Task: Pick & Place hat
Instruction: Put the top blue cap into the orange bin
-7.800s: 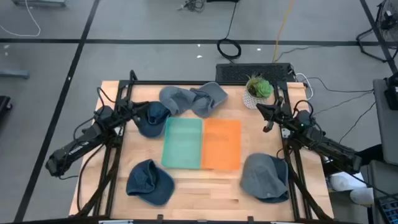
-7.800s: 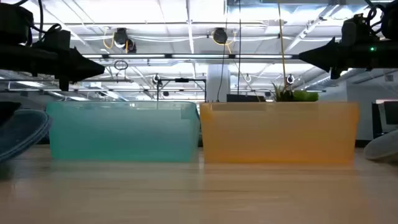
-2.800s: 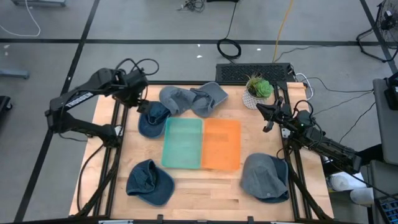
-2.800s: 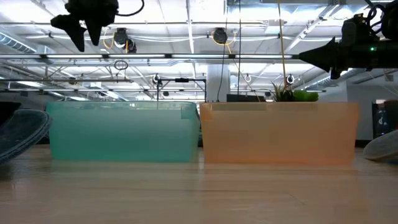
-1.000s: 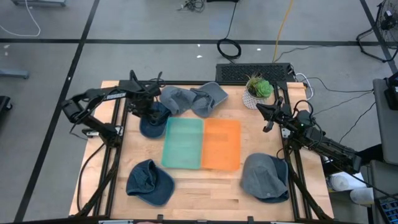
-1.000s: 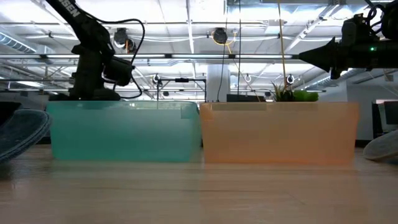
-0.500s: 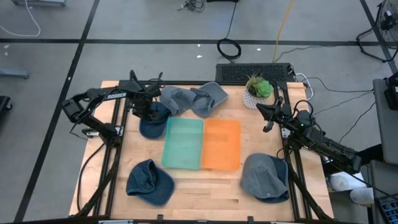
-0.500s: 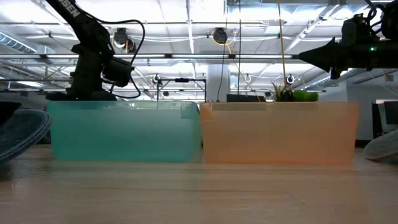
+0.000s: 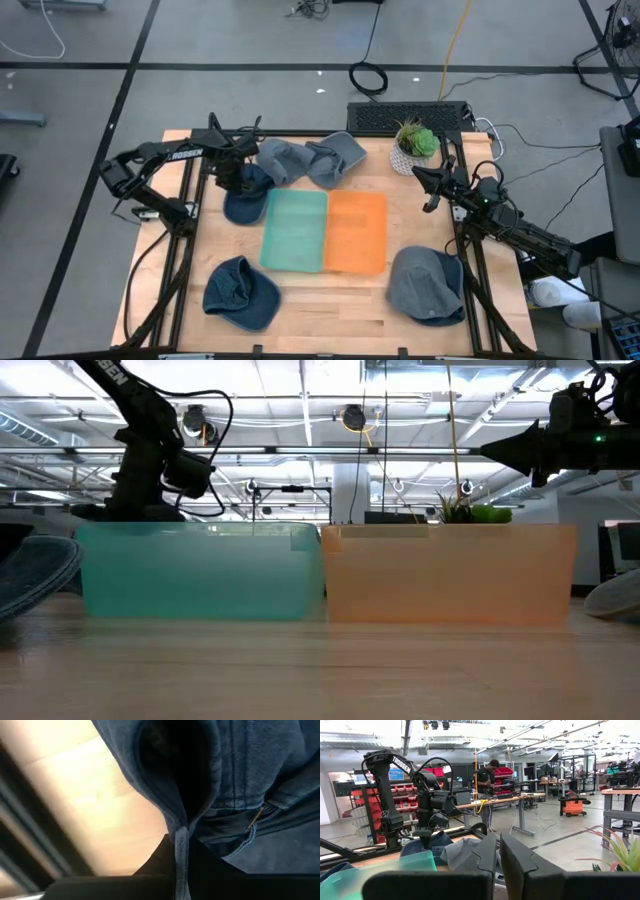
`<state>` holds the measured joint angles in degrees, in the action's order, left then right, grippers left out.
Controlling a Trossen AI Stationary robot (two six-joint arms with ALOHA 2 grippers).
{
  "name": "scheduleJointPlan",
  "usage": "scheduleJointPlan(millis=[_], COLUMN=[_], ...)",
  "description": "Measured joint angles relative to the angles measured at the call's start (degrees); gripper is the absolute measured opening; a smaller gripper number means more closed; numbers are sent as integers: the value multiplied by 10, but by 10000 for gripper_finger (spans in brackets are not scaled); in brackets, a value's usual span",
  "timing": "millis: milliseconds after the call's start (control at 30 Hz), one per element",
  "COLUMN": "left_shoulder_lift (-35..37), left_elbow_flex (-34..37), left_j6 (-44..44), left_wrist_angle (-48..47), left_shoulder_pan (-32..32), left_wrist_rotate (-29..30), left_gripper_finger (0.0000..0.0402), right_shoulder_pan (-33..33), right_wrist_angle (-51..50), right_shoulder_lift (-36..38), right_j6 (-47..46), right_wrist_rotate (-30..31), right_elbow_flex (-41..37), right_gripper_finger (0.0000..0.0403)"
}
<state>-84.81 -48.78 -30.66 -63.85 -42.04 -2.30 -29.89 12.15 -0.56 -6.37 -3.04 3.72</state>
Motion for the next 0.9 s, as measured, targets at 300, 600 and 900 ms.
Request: scheduleJointPlan(millis=[300,600,900], left_shoulder_lift=[94,193,223], left_elbow_flex=[-34,-100,-200], left_j6=[-9,6,76], left_wrist_angle=[-77,-99,-167], left_shoulder_pan=[0,0,0], left_wrist_rotate=[44,40,39], left_gripper_finger=[13,13,13], right_shoulder_pan=[0,0,0], right_wrist_angle=[0,0,0], right_shoulder_lift=[0,0,0], right_j6=[0,0,0], right_wrist_rotate=[0,0,0], right_elbow_flex=[0,0,0], right_gripper_finger=[16,16,16])
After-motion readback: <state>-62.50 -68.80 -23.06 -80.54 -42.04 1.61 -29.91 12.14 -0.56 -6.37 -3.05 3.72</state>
